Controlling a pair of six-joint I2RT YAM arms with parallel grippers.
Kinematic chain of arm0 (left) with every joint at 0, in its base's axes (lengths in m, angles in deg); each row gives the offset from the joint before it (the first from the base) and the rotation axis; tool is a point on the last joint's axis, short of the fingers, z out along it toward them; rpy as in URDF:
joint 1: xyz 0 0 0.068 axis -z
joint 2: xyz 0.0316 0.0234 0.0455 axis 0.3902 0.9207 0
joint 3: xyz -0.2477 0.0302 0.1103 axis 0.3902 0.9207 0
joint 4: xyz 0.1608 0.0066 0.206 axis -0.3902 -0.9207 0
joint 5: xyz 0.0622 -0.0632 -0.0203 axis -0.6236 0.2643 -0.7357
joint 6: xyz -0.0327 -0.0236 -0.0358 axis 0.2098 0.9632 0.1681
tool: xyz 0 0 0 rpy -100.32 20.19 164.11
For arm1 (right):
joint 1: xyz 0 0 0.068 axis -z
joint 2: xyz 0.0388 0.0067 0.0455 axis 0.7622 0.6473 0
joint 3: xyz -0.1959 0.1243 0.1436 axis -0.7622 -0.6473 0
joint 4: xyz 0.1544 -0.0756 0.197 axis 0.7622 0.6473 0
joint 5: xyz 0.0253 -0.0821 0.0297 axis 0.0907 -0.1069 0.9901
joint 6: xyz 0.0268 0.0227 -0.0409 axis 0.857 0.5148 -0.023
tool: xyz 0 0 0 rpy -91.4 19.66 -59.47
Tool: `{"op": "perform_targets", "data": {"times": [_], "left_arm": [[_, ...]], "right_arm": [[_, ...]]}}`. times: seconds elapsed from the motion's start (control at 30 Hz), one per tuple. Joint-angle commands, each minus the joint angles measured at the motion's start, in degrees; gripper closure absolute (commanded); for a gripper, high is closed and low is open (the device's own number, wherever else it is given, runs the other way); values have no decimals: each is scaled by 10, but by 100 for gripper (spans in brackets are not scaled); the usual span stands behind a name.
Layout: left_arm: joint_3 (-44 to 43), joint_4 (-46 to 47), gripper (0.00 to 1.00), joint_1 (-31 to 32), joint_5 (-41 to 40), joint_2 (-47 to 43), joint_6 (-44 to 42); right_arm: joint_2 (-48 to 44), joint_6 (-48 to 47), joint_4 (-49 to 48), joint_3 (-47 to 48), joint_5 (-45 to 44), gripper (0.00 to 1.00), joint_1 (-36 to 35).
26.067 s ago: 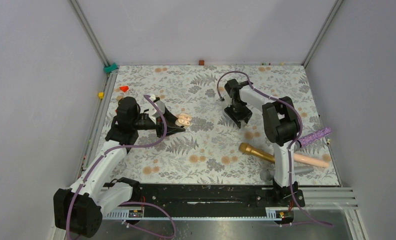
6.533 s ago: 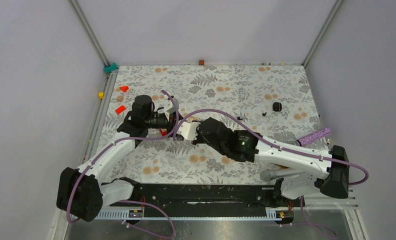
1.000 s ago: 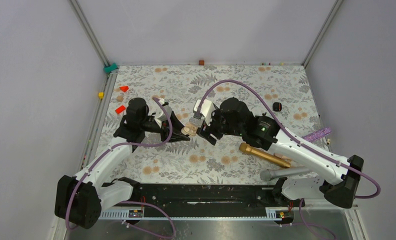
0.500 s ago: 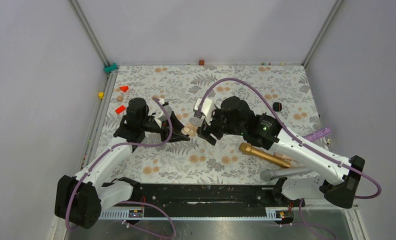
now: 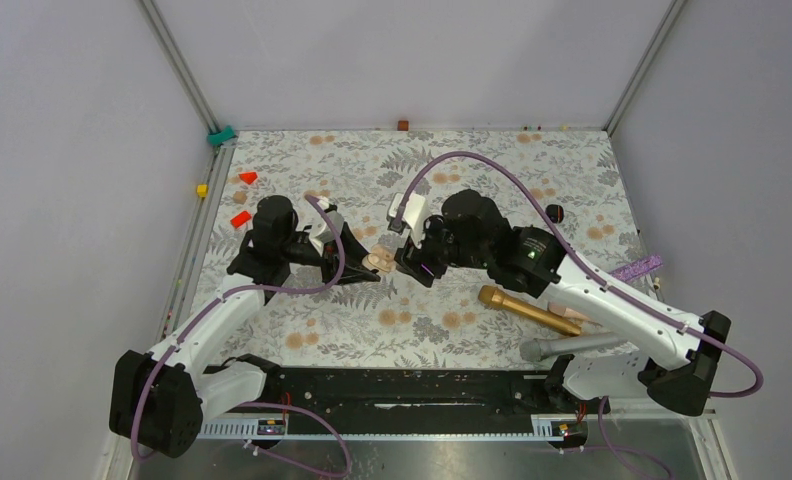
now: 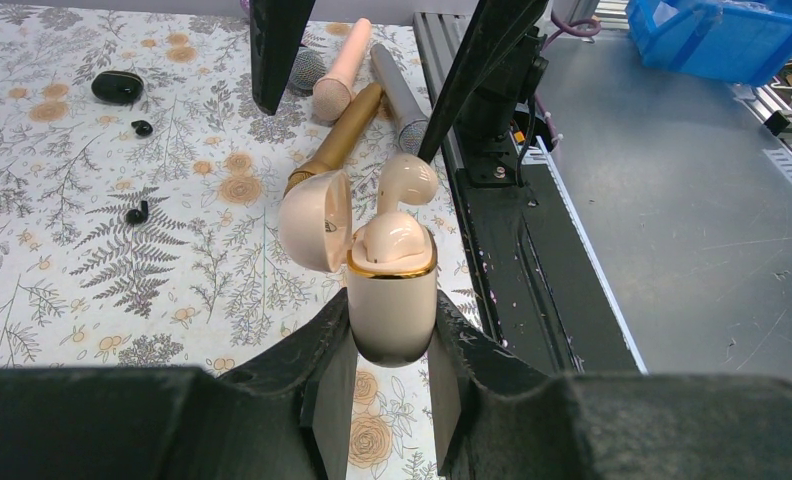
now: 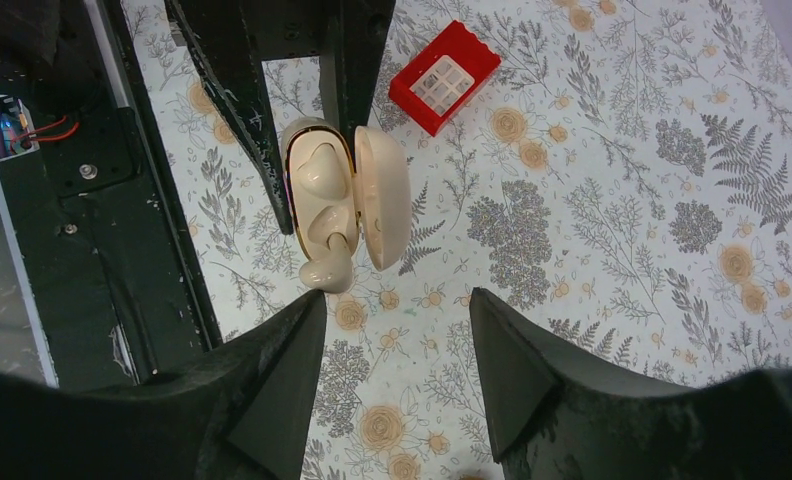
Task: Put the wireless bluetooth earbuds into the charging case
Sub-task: Close the charging case.
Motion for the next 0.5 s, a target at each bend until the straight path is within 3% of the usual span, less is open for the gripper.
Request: {"op": "perform_targets", "data": {"times": [0.0,0.2,0.47], "left_arm": [[-2,12,100,3,29,-6,-15],[-5,-3,100,4,32,-6,-27],[-7,-17,100,6,36,-4,-41]], "right_arm": [[7,13,-5,30,16,38,3],[6,-9,-2,22,45,38,3],[15,4,-7,28,15,39,3]]}}
